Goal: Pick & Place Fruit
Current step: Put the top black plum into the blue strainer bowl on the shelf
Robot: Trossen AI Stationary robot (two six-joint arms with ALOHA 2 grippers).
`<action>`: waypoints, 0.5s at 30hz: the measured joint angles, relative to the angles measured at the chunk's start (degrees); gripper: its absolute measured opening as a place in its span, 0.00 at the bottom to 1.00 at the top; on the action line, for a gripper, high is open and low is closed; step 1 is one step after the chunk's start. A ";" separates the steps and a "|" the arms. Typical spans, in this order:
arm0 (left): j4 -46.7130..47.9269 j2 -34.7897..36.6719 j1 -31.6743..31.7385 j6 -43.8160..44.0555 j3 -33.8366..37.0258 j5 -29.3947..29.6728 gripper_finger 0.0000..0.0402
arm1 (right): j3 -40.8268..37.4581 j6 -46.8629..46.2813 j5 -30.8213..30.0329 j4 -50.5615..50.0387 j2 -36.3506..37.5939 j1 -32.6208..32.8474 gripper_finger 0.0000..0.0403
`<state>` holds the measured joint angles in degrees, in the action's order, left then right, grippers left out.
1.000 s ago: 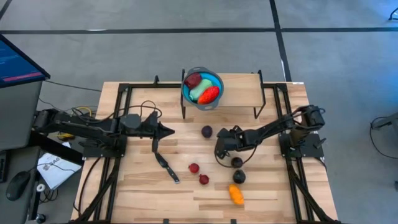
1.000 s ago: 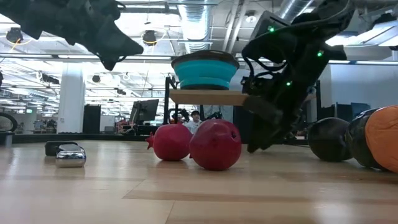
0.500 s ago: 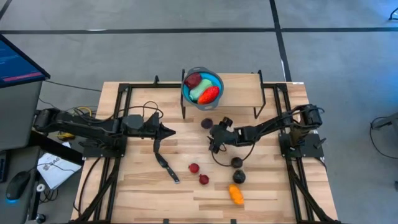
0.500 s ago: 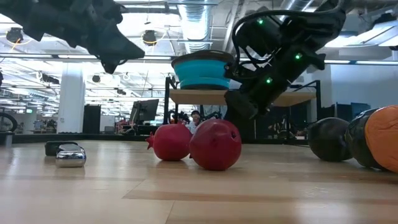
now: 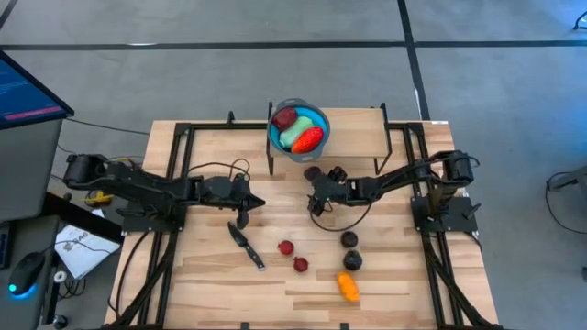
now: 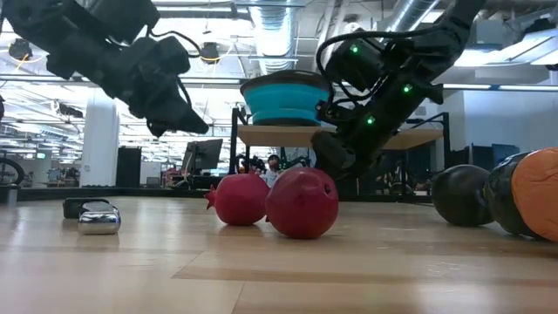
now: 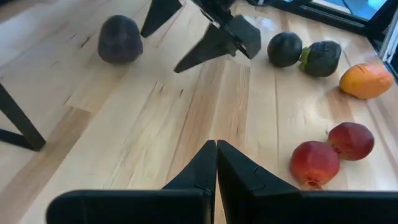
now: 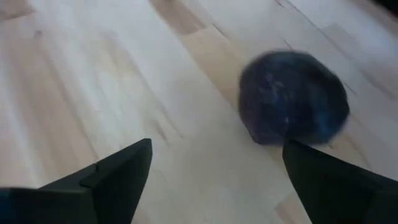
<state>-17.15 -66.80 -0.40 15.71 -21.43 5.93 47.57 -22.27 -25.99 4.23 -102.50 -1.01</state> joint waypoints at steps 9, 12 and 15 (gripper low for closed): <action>-2.74 -4.18 0.00 1.29 0.00 0.00 0.02 | 0.02 -8.71 -9.54 -6.92 -0.06 8.44 0.87; -3.14 -4.35 0.00 1.28 0.00 0.00 0.02 | -1.47 -12.25 -18.22 -4.12 -2.13 10.86 0.83; -3.70 -4.46 0.00 1.30 0.00 0.00 0.02 | -3.65 -10.74 -19.32 6.65 -4.70 10.17 0.80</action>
<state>-20.84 -71.26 -0.40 17.01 -21.43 5.93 43.92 -33.01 -45.31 10.88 -107.20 9.17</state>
